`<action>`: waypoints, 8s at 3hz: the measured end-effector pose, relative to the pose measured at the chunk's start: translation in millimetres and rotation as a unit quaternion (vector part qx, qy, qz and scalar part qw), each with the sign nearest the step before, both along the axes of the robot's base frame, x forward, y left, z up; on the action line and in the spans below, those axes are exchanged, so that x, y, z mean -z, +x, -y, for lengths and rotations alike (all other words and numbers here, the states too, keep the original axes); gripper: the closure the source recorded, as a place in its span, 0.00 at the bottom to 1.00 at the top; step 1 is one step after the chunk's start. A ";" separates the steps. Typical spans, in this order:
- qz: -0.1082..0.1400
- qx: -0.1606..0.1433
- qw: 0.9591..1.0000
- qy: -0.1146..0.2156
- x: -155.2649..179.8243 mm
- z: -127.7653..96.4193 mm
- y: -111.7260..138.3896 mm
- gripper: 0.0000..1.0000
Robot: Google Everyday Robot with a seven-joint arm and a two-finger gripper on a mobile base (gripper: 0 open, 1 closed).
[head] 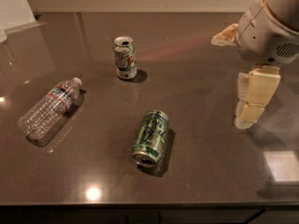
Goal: Place green can upright
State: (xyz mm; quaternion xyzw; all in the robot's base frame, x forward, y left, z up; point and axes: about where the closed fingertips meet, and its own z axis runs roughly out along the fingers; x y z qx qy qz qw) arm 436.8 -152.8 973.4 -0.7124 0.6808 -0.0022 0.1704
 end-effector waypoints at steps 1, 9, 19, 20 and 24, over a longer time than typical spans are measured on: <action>0.006 -0.102 0.995 0.009 5.0 -36.0 -1.0 0.00; 0.025 -0.579 0.796 -0.173 133.3 -154.4 -74.1 0.00; -0.133 -0.164 0.950 0.229 8.1 -143.4 12.2 1.00; -0.168 -0.124 0.930 0.302 15.3 -131.2 11.9 1.00; -0.201 -0.102 0.852 0.472 48.5 -110.1 3.4 1.00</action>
Offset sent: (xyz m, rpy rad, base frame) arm -0.0204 0.0893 -0.0307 0.0329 -0.0319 0.7168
